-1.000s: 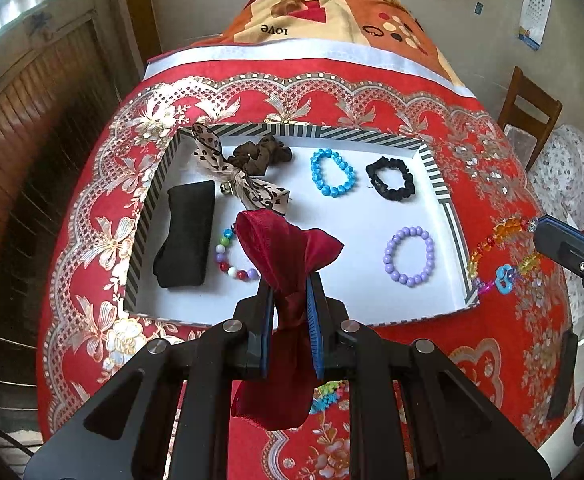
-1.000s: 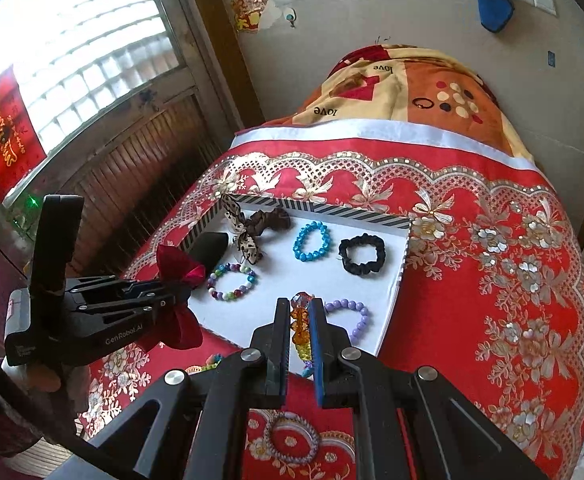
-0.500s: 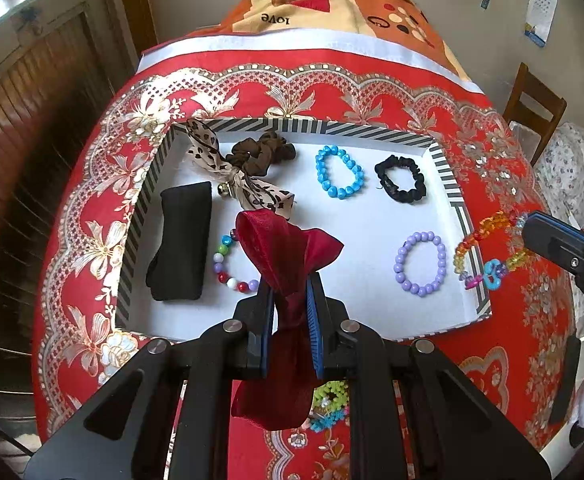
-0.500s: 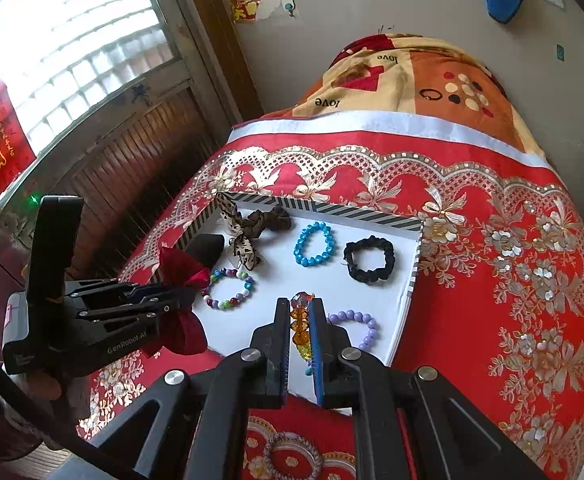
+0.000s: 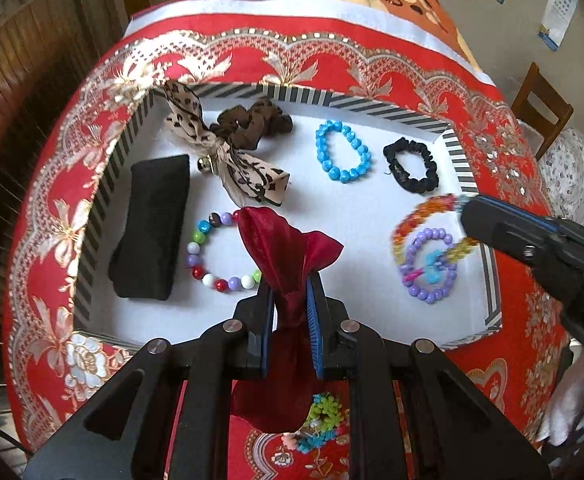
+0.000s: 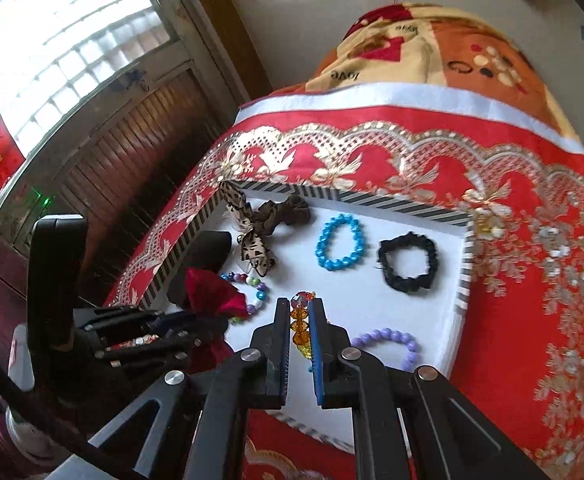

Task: Organize jewelry
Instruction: 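Carry the bow and rainbow bracelet into the tray and open both grippers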

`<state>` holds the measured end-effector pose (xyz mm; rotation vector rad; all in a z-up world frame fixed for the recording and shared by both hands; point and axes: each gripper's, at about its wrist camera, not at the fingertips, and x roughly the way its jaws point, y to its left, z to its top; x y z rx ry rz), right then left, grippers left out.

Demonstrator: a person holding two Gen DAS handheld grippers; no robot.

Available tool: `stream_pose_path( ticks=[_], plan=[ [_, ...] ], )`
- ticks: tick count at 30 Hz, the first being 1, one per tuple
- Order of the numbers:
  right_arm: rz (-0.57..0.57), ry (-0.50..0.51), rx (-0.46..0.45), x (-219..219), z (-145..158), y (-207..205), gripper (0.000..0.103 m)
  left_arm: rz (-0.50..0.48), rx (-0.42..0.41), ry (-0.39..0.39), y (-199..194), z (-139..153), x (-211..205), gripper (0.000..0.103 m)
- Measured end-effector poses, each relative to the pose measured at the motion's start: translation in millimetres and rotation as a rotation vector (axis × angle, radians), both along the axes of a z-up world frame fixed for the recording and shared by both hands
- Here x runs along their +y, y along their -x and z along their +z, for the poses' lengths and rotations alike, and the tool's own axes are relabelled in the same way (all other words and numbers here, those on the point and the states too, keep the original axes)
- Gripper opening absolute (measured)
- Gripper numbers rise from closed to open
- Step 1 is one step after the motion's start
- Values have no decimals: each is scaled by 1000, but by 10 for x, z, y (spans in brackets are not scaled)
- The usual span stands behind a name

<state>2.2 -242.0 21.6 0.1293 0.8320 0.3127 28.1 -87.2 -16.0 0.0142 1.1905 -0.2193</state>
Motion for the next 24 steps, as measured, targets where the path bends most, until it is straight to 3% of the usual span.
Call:
stream_pose_path(
  ticks=[5,13,22,24],
  plan=[
    [13,-33,55,50,-191,-277,8,10,29,8,-98,-108,-5,14],
    [-75,1,113,-219,-491,-727,8,18,50,3,-282,-242,-57,14],
    [-97,0,133,-305,-654,-921,8,15,46,0,-451,-302,-122,14],
    [-98,0,148,-300,-693,-929,8,13,43,5,-447,-304,-127,19]
  ],
)
